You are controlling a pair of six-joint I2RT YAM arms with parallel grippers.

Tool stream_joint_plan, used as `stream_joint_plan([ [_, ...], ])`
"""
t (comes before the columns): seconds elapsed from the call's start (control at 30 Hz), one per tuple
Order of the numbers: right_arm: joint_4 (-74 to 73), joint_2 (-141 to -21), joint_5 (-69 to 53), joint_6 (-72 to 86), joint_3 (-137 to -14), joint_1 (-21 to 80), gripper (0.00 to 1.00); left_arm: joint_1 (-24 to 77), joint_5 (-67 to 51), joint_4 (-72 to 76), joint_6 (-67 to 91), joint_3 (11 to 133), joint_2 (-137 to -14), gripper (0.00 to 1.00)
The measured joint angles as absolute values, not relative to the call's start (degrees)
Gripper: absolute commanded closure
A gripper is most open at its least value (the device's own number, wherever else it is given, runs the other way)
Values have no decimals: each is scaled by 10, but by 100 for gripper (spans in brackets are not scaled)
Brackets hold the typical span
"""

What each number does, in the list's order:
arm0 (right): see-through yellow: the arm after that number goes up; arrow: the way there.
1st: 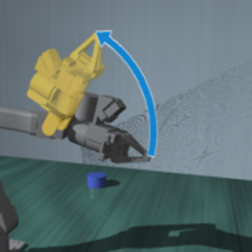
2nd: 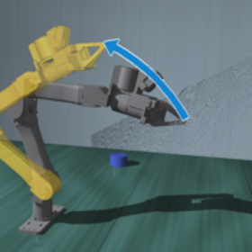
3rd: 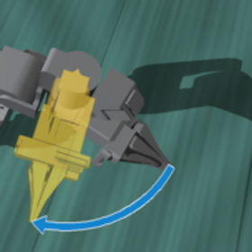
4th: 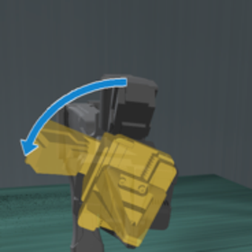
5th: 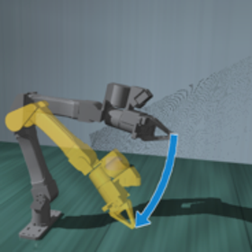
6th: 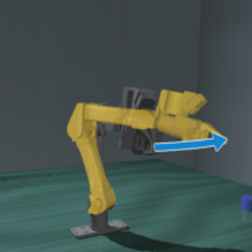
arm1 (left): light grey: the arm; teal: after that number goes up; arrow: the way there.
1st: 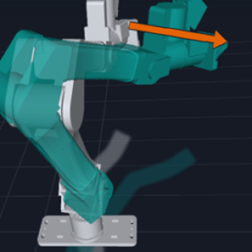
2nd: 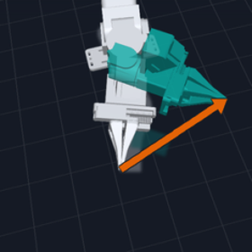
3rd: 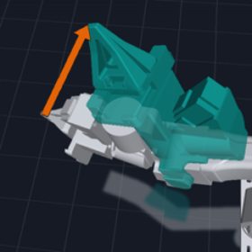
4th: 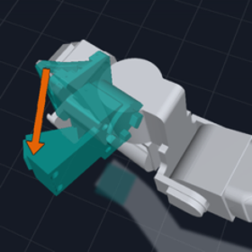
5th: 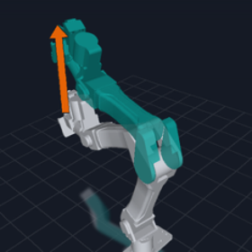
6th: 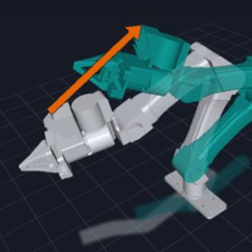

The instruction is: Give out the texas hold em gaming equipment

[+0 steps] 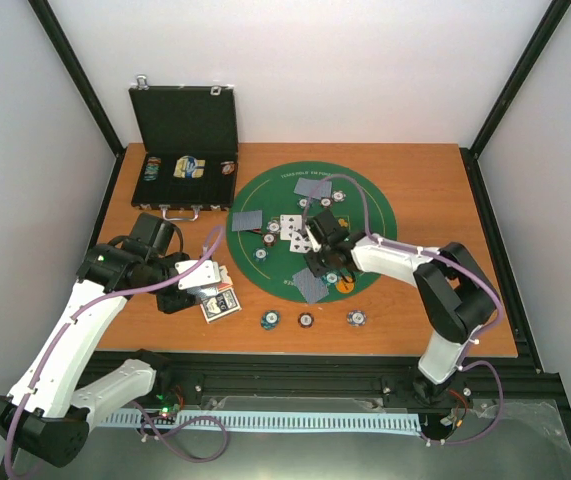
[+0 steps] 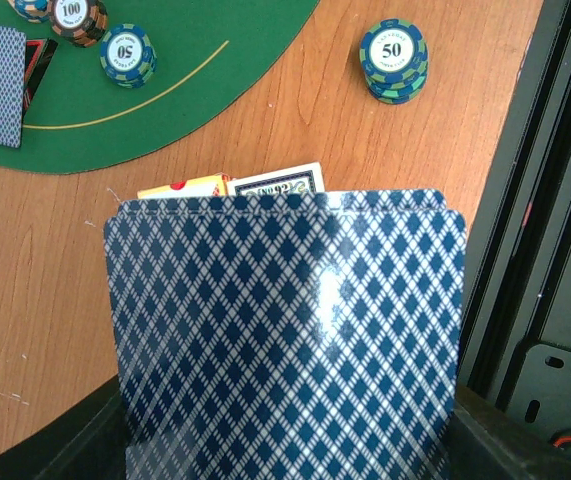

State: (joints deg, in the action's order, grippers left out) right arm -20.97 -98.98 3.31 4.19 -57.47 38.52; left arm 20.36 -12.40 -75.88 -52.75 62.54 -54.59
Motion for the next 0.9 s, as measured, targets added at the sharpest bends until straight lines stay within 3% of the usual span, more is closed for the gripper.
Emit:
stream_joint_plan([
  [0.27,-204,-1067,13,45,-680,378,84,204,-122,-759,-528,625,-545,84],
  [0.9,-196,-1167,-51,61,-758,332,84,204,-120,-759,-528,625,-546,84],
])
